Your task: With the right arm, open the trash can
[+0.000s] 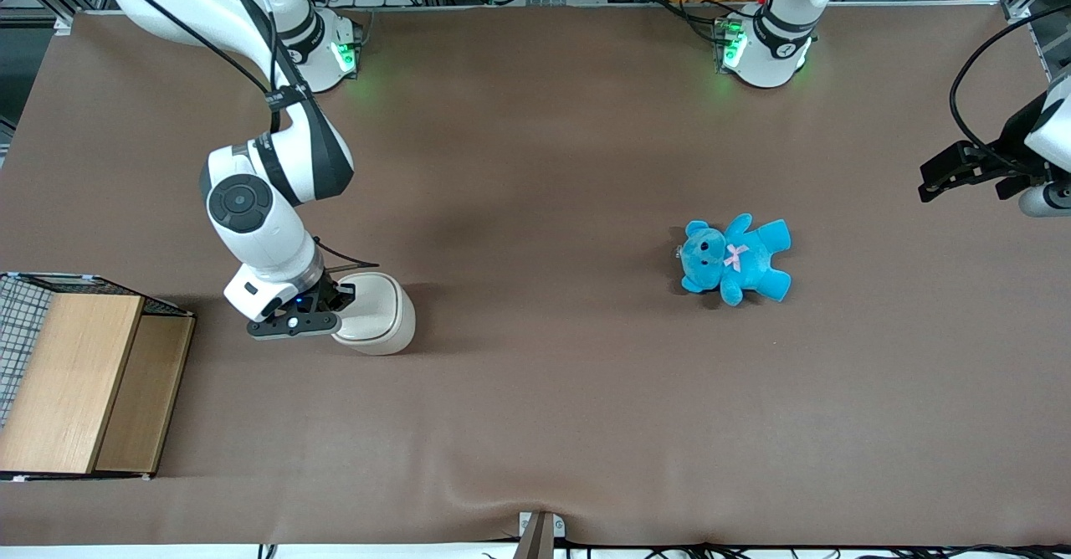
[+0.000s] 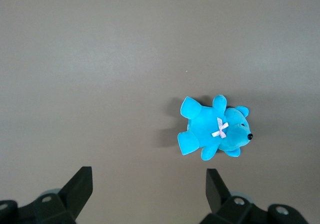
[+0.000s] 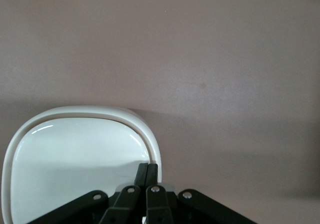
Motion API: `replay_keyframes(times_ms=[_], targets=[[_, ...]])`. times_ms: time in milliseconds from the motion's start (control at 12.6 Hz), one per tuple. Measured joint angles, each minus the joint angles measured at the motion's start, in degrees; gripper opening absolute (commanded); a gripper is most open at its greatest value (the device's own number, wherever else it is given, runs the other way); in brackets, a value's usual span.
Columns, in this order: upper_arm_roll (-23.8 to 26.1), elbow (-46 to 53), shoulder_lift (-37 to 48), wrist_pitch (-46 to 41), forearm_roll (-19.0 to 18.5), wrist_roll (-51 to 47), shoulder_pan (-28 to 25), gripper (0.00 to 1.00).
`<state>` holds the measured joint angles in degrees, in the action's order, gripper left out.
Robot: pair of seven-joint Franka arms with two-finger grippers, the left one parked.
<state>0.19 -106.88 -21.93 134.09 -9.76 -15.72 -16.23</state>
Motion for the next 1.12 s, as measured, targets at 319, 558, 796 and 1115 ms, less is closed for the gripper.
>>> replay_keyframes(times_ms=[319, 558, 796, 1115], targets=[[0.06, 0.07, -0.35, -1.2, 0.12, -0.01, -0.11, 0.0], [0.09, 0.14, -0.38, -1.44, 0.13, -0.04, -0.15, 0.0], [0.1, 0.16, -0.51, -1.54, 0.13, -0.08, -0.27, 0.0], [0.1, 0.27, -0.55, -1.65, 0.13, -0.37, -0.35, 0.0]])
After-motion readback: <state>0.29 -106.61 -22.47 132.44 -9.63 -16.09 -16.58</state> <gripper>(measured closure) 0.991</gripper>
